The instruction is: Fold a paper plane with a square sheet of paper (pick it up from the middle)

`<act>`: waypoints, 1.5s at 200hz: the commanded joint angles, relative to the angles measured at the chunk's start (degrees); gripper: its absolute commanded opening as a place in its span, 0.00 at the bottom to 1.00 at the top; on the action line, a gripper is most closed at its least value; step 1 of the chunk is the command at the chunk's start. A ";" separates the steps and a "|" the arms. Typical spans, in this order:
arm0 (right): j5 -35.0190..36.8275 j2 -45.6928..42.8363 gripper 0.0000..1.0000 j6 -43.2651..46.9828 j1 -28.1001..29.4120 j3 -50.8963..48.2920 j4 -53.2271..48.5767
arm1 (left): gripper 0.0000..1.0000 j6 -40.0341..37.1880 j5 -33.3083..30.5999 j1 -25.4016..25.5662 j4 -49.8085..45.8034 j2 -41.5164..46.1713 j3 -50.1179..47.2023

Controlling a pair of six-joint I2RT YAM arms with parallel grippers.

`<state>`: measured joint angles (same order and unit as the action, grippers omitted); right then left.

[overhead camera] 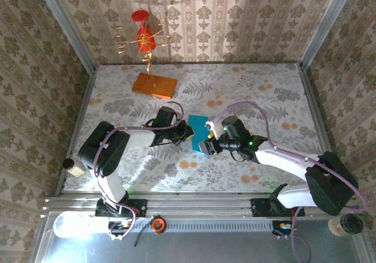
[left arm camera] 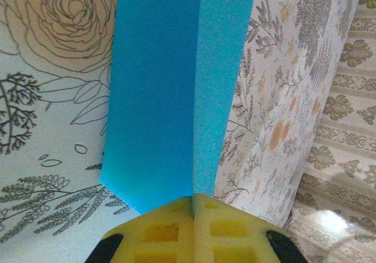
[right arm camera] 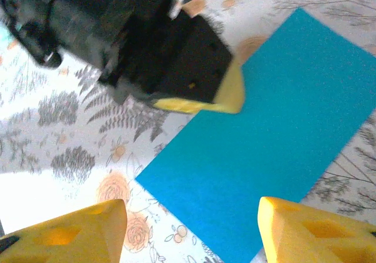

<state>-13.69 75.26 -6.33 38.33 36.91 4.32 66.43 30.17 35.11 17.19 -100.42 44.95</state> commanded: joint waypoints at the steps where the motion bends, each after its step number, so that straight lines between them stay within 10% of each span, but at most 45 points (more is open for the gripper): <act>1: 3.39 0.66 0.63 7.21 2.74 0.92 2.54 | 0.00 1.03 -0.24 0.04 1.16 1.27 -0.75; 118: 20.47 12.90 0.68 16.05 11.01 2.41 7.14 | 0.00 1.33 0.21 0.04 1.10 0.95 -0.81; 300: 17.86 11.09 0.30 14.06 9.35 -0.26 9.77 | 0.00 1.46 0.69 -0.04 1.63 0.48 -0.57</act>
<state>6.39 85.69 8.58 47.88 35.99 13.58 67.33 30.22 35.16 17.72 -100.44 44.95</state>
